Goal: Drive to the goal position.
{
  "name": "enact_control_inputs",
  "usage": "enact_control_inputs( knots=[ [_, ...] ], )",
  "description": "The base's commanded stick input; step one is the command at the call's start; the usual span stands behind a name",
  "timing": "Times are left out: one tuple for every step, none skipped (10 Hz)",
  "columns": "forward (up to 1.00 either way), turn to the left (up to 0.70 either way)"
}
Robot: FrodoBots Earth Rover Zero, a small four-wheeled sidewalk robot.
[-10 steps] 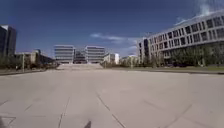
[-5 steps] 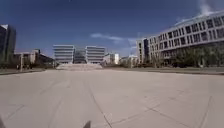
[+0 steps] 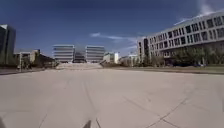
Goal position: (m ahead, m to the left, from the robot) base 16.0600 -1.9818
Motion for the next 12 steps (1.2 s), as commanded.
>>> enact_control_inputs(
  knots=[
    [0.54,-0.01],
    [0.54,-0.01],
    [0.54,-0.01],
    [0.54,-0.01],
    [0.54,-0.01],
    [0.54,-0.01],
    [0.54,-0.01],
    [0.54,-0.01],
    [0.54,-0.01],
    [0.54,-0.01],
    [0.54,-0.01],
    [0.54,-0.01]
  ],
)
